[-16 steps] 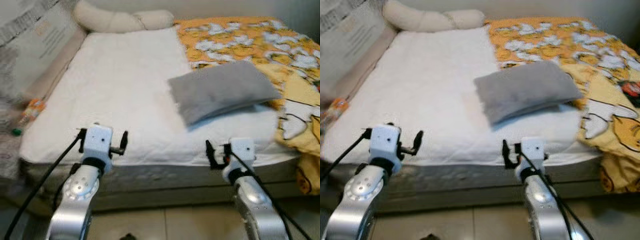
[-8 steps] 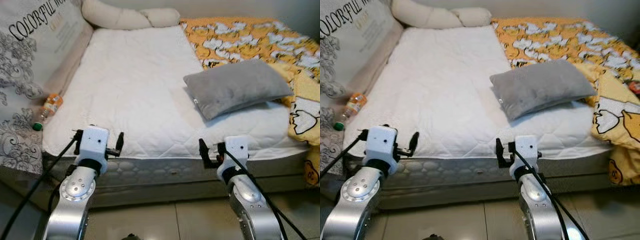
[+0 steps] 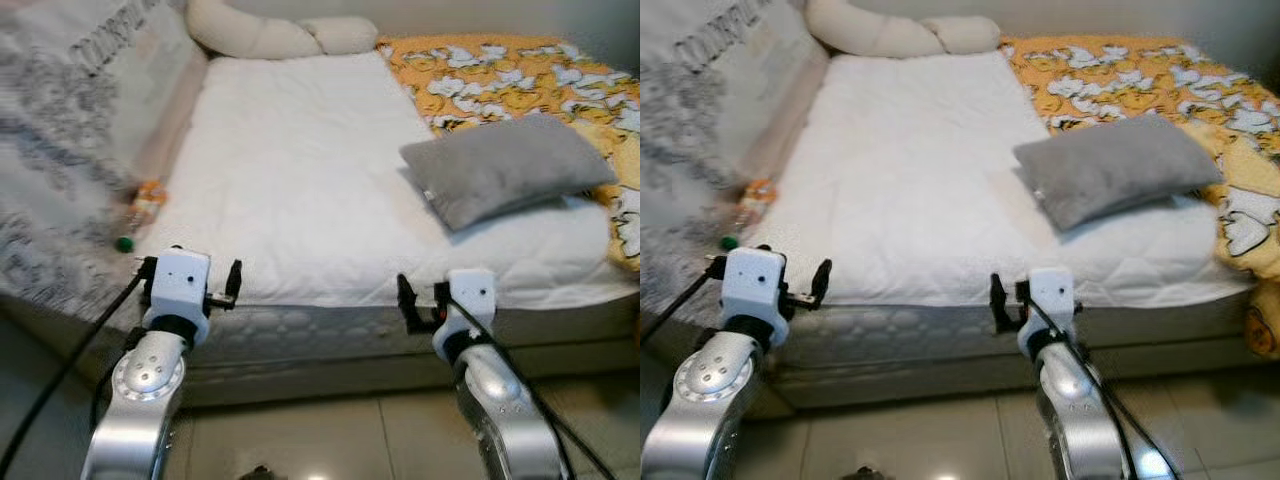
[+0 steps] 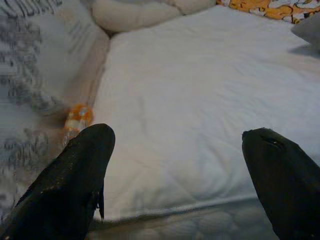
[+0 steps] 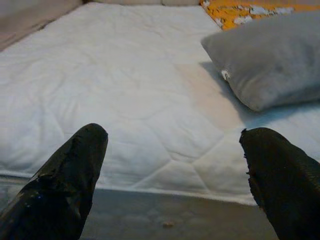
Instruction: Clean up the room
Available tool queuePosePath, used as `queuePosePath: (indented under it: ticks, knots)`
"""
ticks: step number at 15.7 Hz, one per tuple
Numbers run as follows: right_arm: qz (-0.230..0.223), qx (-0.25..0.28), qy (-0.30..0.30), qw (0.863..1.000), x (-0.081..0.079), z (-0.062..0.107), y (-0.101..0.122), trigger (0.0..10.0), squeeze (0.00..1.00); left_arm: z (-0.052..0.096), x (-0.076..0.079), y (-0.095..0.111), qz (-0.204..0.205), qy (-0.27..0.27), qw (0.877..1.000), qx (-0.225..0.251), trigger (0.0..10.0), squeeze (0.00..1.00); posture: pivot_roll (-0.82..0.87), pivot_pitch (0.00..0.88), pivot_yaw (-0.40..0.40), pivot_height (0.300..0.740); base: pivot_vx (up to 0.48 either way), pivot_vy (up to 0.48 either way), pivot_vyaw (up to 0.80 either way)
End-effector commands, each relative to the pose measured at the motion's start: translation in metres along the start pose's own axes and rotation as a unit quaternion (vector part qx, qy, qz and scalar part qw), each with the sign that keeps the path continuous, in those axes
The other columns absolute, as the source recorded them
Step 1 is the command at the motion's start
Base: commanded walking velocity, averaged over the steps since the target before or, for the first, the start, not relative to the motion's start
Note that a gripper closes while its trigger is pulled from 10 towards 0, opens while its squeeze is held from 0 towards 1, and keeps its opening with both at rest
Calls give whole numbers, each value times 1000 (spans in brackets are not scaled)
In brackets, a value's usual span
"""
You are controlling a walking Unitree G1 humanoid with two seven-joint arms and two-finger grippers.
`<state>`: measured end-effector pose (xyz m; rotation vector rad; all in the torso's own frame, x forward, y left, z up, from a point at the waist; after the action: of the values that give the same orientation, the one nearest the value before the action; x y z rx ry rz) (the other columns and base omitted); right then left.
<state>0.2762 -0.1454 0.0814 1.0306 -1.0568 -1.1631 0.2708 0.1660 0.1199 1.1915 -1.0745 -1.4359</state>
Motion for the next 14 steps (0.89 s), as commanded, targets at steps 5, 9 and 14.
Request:
queuePosePath:
  ticks: [5, 9, 14]
  knots:
    - [12, 12, 4, 1000, 2, -6, 6, 10000, 1000, -4, -2, 11, 2, 11, 1000, 21, 10000, 1000, 48, 0, 35, 740, 51, 0, 0]
    - [25, 19, 4, 999, 7, -10, 10, 10000, 1000, -5, -2, 12, 2, 10, 1000, 20, 10000, 1000, 45, 0, 36, 740, 258, 0, 600]
    - [19, 16, -3, 1000, 8, -7, 7, 10000, 1000, -5, 3, 11, -2, -3, 1000, 21, 10000, 1000, 39, 0, 37, 740, 258, 0, 320]
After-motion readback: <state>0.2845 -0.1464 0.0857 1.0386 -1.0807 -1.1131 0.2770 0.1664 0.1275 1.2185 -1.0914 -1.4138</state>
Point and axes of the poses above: a point about 5 cm out from each wrist's last joint towards the gripper, its own z axis pointing back from the gripper into the wrist, its own y axis along the axis of the wrist's last joint, x = y × z, the point moved 3 cm from there along -z, pointing out of the wrist towards the gripper, and after that the axes turned 3 degrees about z, right-handed, at the moved point
